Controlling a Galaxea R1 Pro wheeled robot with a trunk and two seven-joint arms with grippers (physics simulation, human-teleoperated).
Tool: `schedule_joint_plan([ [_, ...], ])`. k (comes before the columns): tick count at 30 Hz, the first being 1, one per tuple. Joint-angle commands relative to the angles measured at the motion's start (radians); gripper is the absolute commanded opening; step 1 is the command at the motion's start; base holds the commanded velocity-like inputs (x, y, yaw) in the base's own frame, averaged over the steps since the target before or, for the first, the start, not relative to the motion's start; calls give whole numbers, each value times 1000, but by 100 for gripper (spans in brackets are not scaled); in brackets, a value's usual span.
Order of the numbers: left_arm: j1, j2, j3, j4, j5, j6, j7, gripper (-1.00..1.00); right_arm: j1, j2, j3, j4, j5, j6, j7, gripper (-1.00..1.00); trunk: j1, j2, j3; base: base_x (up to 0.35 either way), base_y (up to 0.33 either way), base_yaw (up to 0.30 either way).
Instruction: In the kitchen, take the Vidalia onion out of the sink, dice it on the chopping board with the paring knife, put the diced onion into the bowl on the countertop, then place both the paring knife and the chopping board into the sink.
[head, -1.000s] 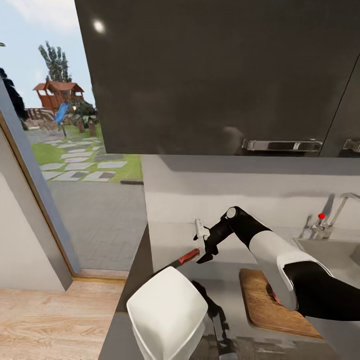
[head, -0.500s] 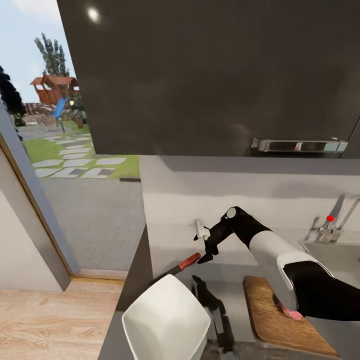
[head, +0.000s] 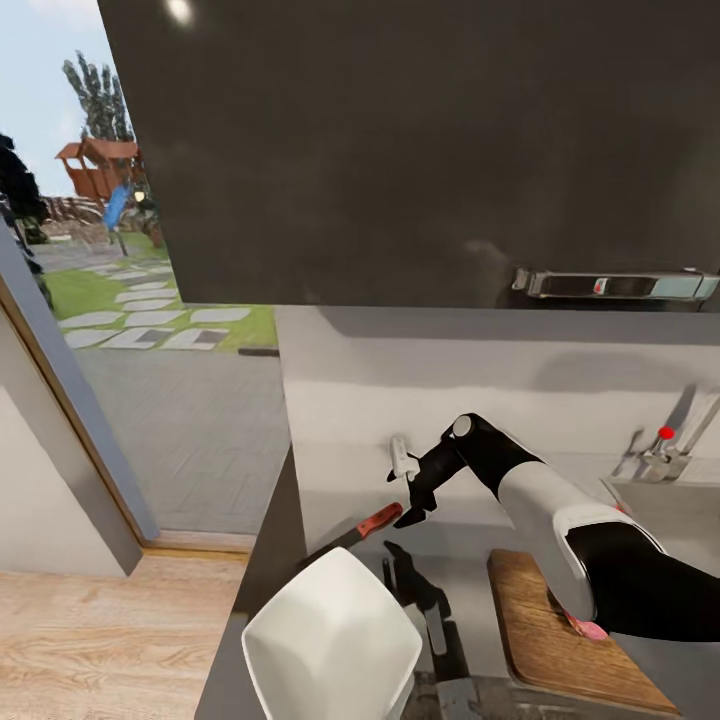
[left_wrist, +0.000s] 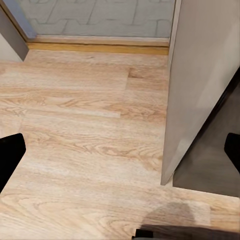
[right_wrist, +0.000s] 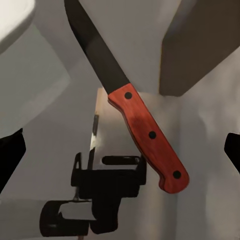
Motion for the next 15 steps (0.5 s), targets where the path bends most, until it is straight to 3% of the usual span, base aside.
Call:
schedule_joint_plan([
  [1,0,2,-6,-1,5,-2,7,100,-1,1,-2,0,8,-10,1,100,1,-2,-4,0,0,0],
  [8,0,1,-6,-1,5,-2,7,100,-1,1,-2,2,9,-11,1,100,1,-2,-15,16,0,0],
  [15,0,1,-6,-1,5,-2,7,100,-1,1,-2,2,9,-12,1,100,1,-2,-27,172,0,0],
])
